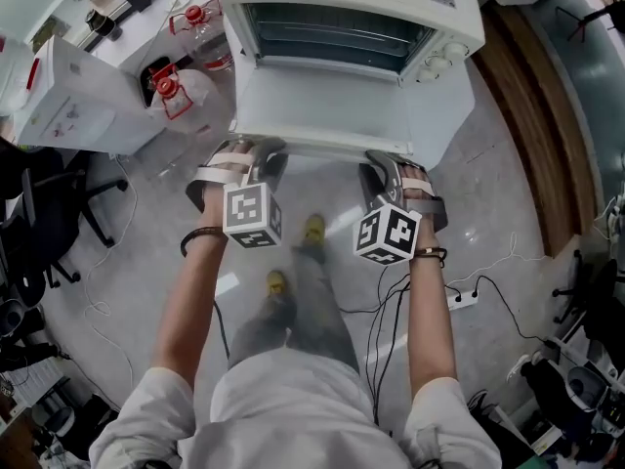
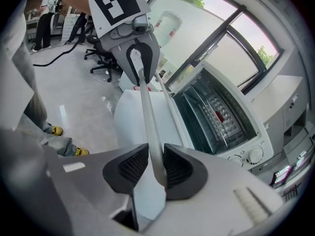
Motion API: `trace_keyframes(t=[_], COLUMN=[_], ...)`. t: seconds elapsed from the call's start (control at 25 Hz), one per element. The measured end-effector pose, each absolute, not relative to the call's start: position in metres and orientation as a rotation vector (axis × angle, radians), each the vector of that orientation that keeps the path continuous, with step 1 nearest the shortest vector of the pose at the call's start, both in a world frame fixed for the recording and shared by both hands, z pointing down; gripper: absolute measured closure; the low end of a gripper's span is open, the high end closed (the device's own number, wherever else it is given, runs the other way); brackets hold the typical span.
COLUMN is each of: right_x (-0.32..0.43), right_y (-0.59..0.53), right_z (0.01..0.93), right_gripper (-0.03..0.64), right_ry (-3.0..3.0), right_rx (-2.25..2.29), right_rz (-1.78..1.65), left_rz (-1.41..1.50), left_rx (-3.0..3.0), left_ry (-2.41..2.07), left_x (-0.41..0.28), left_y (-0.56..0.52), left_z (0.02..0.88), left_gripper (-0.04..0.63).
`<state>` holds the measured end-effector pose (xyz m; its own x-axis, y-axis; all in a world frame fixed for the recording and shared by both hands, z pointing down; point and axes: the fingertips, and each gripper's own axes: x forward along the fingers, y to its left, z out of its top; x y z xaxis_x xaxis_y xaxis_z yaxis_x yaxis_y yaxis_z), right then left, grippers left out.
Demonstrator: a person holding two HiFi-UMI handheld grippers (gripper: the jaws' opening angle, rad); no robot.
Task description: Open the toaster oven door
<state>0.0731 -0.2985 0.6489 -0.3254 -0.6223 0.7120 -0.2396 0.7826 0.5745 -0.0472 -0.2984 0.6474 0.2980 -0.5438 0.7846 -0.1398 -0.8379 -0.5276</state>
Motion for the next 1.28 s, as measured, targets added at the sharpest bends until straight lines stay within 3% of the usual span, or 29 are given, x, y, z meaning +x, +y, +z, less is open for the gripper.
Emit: trace_keyframes(t=[1.28], right_x=[0.07], right_y=[-0.28], right_z=[0.751], right_gripper=[0.532], right_ry=[-1.824], right_rx=[0.853], right_rz=[-0.676], left_rz=[-1.311], left_rx=[-2.099], left_ry=[0.765], left_x=[-0.048], left_y=[-0.277], left_z=[0.748], left_gripper=[0.507])
